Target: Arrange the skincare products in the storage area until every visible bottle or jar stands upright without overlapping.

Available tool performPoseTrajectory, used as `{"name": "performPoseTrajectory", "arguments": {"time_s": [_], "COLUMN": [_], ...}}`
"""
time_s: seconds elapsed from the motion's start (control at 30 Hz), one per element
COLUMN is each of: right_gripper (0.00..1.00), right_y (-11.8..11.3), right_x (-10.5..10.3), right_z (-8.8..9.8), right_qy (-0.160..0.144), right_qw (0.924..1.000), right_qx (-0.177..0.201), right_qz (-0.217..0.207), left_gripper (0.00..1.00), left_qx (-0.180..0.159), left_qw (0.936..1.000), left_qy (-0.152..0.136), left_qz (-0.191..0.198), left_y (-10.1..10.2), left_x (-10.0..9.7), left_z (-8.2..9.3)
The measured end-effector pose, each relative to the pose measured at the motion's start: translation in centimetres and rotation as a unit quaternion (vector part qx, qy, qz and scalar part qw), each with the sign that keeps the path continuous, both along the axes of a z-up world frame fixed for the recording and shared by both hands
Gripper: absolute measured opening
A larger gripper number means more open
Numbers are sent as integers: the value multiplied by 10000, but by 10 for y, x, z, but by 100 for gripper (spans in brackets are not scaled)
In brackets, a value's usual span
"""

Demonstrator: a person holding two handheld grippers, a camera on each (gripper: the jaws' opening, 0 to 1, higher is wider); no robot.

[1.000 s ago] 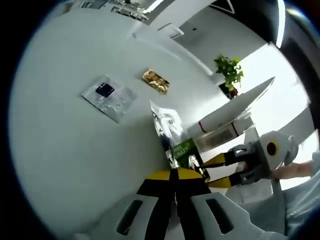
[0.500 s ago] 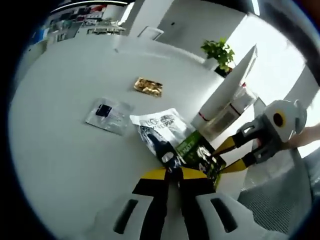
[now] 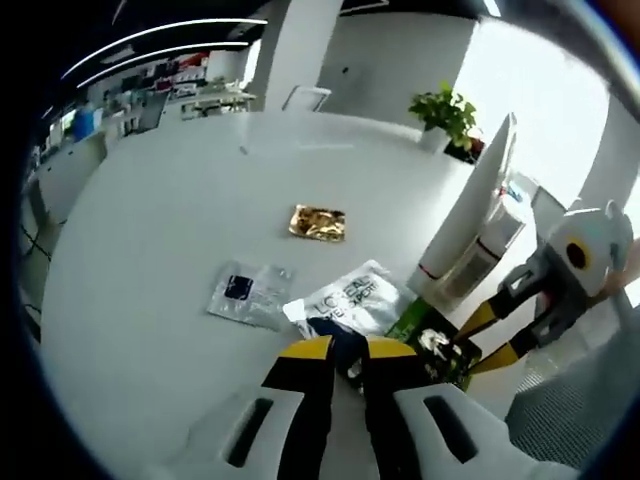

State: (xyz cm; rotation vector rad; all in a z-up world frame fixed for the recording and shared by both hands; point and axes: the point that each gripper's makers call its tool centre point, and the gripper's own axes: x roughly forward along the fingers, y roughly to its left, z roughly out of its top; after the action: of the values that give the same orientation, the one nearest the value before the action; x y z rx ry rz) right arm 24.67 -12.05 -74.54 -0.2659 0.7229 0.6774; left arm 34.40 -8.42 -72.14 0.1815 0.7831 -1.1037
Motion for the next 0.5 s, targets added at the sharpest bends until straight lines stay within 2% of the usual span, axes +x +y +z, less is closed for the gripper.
{"name": "performPoseTrajectory", "arguments": {"time_s": [0.2, 0.5], "right_gripper": [20, 19], "right_y": [0, 0], "right_x": [0, 0], "right_z": [0, 0], "right_qy": [4, -3], "right_qw": [10000, 10000], "right_qx": [5, 7], "right_qz": [-9, -10], "left_gripper": [7, 6], "left_qx": [169, 184], "left_qw": [9997, 9994], "left_qy": [147, 245], "left_qz": [50, 141], "left_y": [1, 0], "left_x": [2, 8], "left_z": [-14, -21]}}
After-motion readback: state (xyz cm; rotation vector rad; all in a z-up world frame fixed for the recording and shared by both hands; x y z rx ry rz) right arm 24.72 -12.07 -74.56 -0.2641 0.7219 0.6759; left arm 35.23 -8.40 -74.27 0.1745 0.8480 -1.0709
